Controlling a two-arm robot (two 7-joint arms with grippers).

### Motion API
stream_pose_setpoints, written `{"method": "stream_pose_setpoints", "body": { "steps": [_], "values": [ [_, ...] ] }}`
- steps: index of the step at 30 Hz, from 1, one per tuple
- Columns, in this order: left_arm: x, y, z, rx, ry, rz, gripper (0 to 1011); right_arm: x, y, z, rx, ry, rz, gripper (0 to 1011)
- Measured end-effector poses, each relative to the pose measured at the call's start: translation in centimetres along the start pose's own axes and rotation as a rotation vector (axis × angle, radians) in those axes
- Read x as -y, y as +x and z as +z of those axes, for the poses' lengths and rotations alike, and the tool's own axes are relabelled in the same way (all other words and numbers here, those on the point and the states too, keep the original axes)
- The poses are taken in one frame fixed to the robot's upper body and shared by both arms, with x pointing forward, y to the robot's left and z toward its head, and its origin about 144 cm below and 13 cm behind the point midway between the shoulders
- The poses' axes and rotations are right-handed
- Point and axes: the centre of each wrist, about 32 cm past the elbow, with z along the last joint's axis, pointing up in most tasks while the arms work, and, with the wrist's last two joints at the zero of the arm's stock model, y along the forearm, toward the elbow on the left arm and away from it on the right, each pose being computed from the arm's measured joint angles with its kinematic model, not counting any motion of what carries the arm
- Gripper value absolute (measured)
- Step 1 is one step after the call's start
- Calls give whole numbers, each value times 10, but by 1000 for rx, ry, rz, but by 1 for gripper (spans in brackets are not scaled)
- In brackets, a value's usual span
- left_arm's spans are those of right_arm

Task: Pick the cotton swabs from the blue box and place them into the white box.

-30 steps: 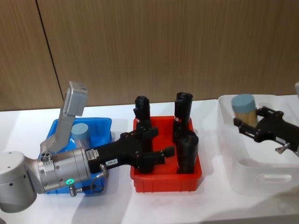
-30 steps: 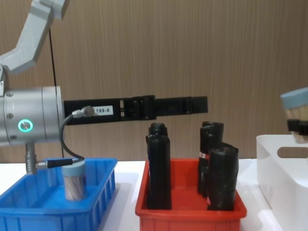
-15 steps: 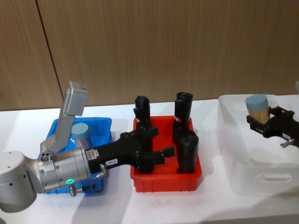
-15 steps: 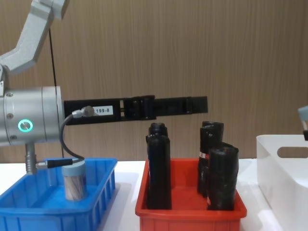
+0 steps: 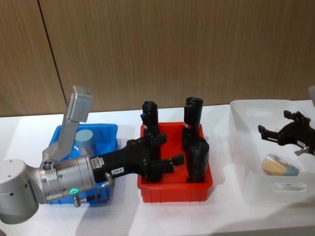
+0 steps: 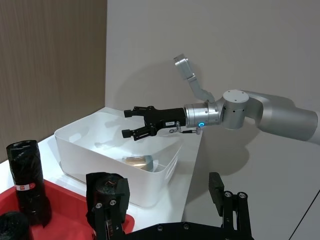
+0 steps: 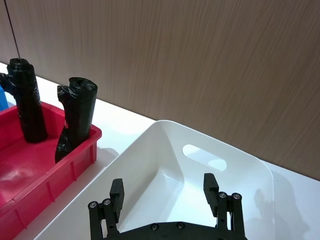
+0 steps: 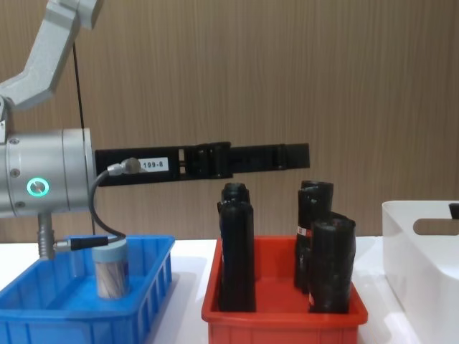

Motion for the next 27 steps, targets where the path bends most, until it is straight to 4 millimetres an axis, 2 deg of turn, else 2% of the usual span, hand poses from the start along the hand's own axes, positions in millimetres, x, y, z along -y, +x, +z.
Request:
{"method": "stream_pose_setpoints", "body": {
  "steps": [13,27],
  "values": [
    [0,-1,-1,5,3,14,1004,0,-5,-1,0,1,-3,1001],
    [6,-14,-12,75,28,167,1004,13,-53,-7,-28,72,-3,1001]
  ]
}}
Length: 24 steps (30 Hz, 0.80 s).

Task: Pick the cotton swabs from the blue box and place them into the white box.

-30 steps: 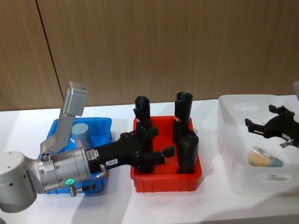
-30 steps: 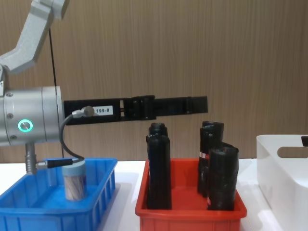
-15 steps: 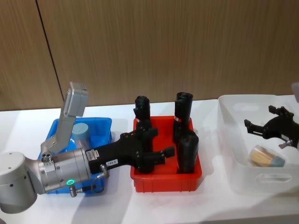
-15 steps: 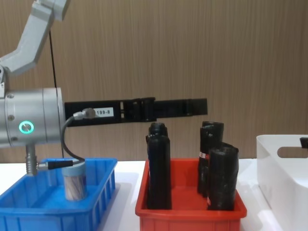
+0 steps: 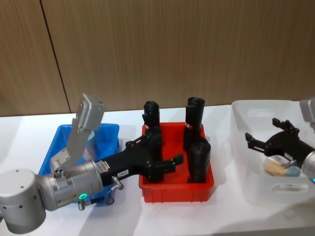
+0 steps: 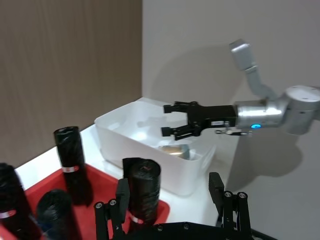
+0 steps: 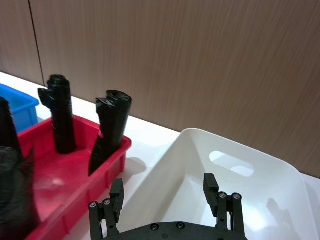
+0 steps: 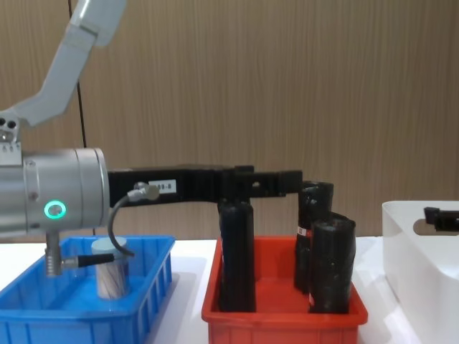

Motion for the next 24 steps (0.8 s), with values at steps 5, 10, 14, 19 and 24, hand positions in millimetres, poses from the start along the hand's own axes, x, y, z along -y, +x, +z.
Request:
{"method": "stream_pose_setpoints", "body": {
  "steps": [5,10,14,19,24],
  "values": [
    [1,-6,-4,30,6,63,1004,6,-17,-1,-13,26,-2,1001],
    [3,-11,-7,58,10,117,1004,13,-33,-1,-31,51,-7,1001],
    [4,-16,-10,79,11,160,1004,20,-47,-1,-50,74,-14,1001],
    [5,-22,-13,111,10,221,1004,29,-62,1,-70,100,-21,1001],
    [6,-29,-17,140,6,280,1004,39,-79,3,-97,128,-32,1001]
  ]
}}
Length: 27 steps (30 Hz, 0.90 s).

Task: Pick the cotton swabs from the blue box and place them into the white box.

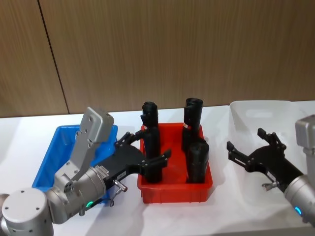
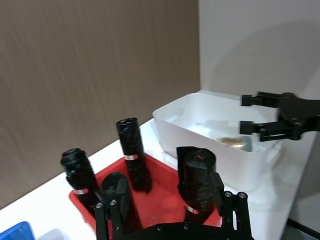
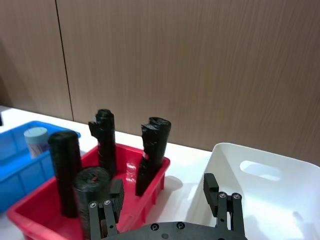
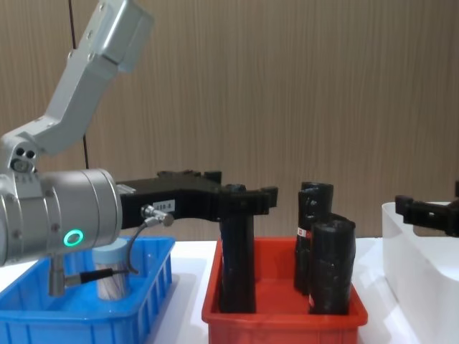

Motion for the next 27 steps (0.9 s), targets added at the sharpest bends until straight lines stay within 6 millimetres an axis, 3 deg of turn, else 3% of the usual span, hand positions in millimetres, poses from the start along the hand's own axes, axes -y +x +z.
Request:
{"method": "stream_pose_setpoints", "body": {
  "steps": [9,27],
  "values": [
    [-1,-12,-4,50,-12,102,1004,16,-22,5,-43,40,-22,1001],
    [-5,-35,-11,136,-57,290,1004,20,-28,6,-54,49,-28,1001]
  ]
}}
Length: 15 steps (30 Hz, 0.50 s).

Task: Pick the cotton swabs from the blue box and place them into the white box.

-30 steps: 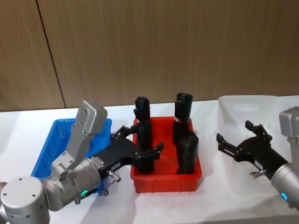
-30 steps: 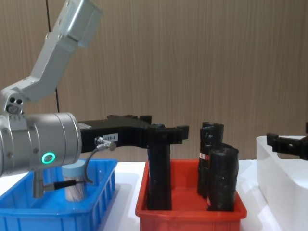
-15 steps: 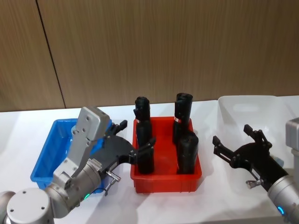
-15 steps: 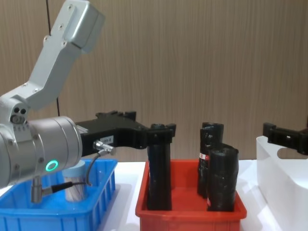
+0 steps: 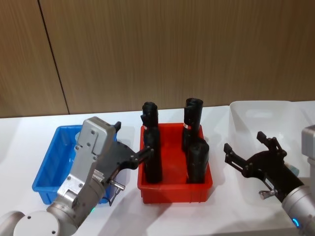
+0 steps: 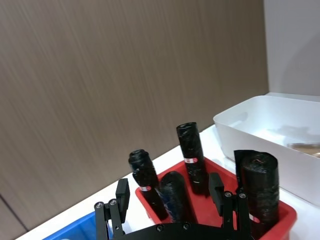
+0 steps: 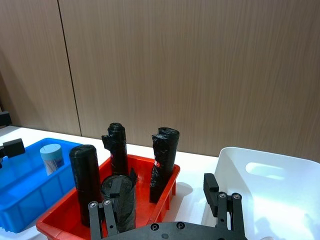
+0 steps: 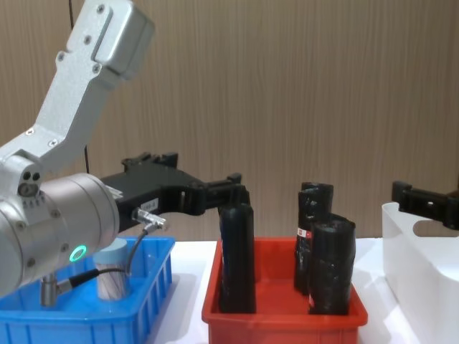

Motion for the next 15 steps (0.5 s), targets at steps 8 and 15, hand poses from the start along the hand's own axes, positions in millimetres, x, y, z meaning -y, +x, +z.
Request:
{"method": "stream_pose_setpoints", "body": {
  "steps": [8,15],
  "values": [
    [-3,-6,-1,22,-17,53,1004,0,0,0,0,0,0,1001],
    [-4,-7,-1,25,-20,62,1004,0,0,0,0,0,0,1001]
  ]
}}
